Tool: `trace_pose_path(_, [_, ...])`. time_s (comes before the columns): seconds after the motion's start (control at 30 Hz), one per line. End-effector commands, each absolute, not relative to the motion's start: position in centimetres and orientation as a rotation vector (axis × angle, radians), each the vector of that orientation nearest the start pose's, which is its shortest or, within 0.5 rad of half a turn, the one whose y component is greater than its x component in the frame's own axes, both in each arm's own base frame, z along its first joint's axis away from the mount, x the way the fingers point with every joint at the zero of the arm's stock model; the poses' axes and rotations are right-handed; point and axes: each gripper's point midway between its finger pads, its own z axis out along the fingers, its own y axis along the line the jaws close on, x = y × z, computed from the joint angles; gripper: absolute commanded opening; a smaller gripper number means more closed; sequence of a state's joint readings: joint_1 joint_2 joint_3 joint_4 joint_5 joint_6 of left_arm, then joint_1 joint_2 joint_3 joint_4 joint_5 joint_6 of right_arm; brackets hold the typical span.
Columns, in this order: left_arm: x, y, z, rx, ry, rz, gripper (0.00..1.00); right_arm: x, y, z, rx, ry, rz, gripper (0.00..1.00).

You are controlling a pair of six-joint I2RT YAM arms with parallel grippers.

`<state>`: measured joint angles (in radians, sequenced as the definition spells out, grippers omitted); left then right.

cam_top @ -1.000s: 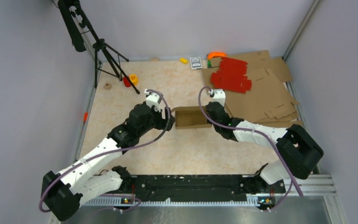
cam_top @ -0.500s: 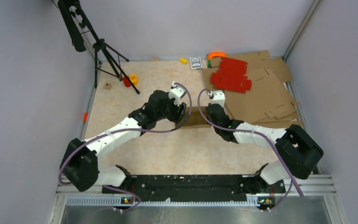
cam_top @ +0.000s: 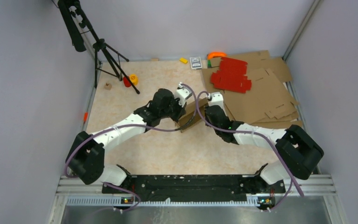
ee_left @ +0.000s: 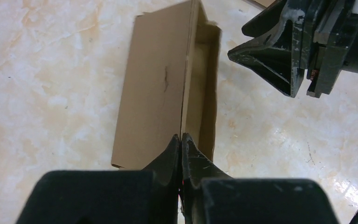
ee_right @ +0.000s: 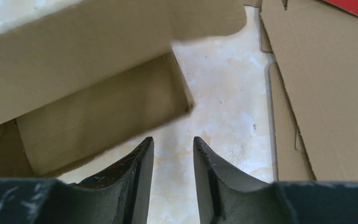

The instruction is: Fold the paper box

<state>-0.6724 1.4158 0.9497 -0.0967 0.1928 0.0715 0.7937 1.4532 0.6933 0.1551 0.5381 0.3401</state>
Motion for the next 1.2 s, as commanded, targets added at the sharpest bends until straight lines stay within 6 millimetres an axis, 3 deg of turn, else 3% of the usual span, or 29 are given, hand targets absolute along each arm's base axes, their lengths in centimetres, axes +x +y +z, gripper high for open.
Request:
trace_pose_path(0.0, [29.9, -28.4, 15.5, 0.885, 1.94, -0.597, 0.0, 31.0, 22.3, 10.4, -0.221, 2.039, 0.182, 0.38])
trace_pose_path(0.07, [29.6, -28.4, 15.2, 0.88, 1.946, -0.607, 0.0, 30.6, 22.2, 11.0, -0.227, 2.034, 0.205, 0.42])
trace_pose_path(0.33, [28.9, -29.5, 12.1, 0.901, 2.044, -0.688, 0.0, 29.3, 21.0, 13.4, -0.199, 1.998, 0.281, 0.43])
trace_pose_path(0.47, [28.6, -30.1, 10.1, 0.892, 2.121, -0.733, 0.0, 29.8, 19.8, 13.6, -0.132, 2.033, 0.328, 0.43])
trace_pose_path(0.63, [28.3, -30.2, 8.5, 0.89, 2.188, -0.737, 0.0, 31.2, 19.9, 14.2, -0.048, 2.081, 0.499, 0.47])
trace_pose_path(0.67, [28.2, -30.2, 8.4, 0.889, 2.196, -0.741, 0.0, 31.4, 20.0, 14.4, -0.041, 2.078, 0.521, 0.47])
trace_pose_path(0.77, [27.9, -30.5, 8.6, 0.881, 2.21, -0.761, 0.05, 32.0, 20.4, 14.6, -0.008, 2.104, 0.552, 0.66])
trace_pose_path(0.97, [27.6, -31.2, 10.0, 0.857, 2.233, -0.823, 0.24, 32.3, 22.0, 13.5, 0.053, 2.148, 0.731, 0.67])
trace_pose_path(1.0, [27.6, -31.4, 10.2, 0.861, 2.238, -0.829, 0.29, 32.4, 22.3, 13.5, 0.07, 2.142, 0.759, 0.69])
trace_pose_path(1.07, [27.7, -31.5, 10.4, 0.863, 2.25, -0.832, 0.31, 32.8, 22.7, 13.4, 0.13, 2.146, 0.795, 0.84])
trace_pose_path(1.17, [27.8, -31.7, 10.4, 0.879, 2.258, -0.834, 0.31, 33.5, 23.2, 13.4, 0.25, 2.169, 0.834, 0.87])
